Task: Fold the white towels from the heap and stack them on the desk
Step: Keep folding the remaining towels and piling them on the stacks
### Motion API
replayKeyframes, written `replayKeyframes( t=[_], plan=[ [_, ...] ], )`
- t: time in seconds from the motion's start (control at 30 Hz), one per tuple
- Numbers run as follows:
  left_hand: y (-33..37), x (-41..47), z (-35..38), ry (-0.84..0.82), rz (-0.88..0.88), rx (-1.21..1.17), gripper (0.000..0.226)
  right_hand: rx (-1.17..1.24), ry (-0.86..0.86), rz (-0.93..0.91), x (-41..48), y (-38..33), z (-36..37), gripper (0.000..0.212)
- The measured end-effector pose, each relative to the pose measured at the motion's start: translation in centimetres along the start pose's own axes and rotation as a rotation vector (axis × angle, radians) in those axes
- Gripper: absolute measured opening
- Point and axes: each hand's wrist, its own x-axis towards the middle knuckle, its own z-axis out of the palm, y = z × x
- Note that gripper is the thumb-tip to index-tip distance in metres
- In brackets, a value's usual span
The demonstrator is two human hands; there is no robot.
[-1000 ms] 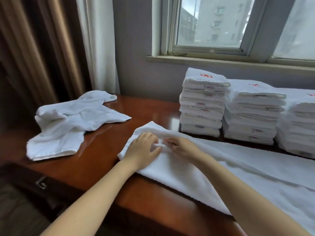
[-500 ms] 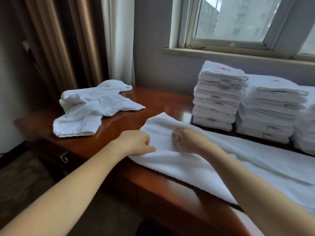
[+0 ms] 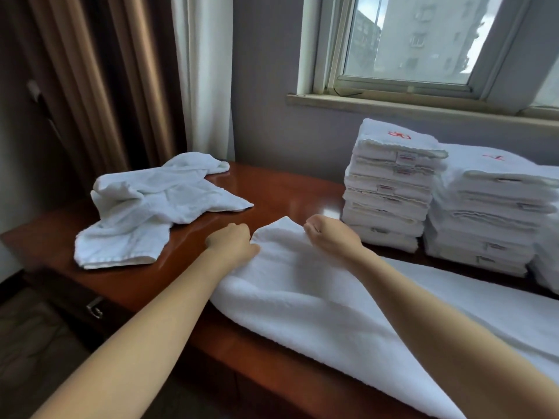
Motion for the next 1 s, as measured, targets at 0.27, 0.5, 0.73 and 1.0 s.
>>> replayKeyframes(
  t=[0.27, 0.5, 0.73, 1.0],
  plan=[
    [-1.5, 2.3, 0.6, -0.158, 0.022, -0.396, 0.026, -0.110, -0.083, 0.013, 4.7, -2.0, 3.8, 0.044],
    [-2.2, 2.7, 0.9, -0.154, 0.101, -0.502, 0.031, 0.189, -0.174, 0.124, 6.0, -1.8, 3.5, 0.014],
    [-2.2, 3.5, 0.7, -0.071, 0.121, -0.602, 0.009, 0.113, 0.065, 0.035, 5.7, -2.6, -0.7, 0.005],
    [-1.0, 5.0, 0.8, 0.120, 0.020, -0.781, 0.011, 0.520, 0.027, -0.138, 3.4, -5.0, -3.9, 0.038]
  ],
)
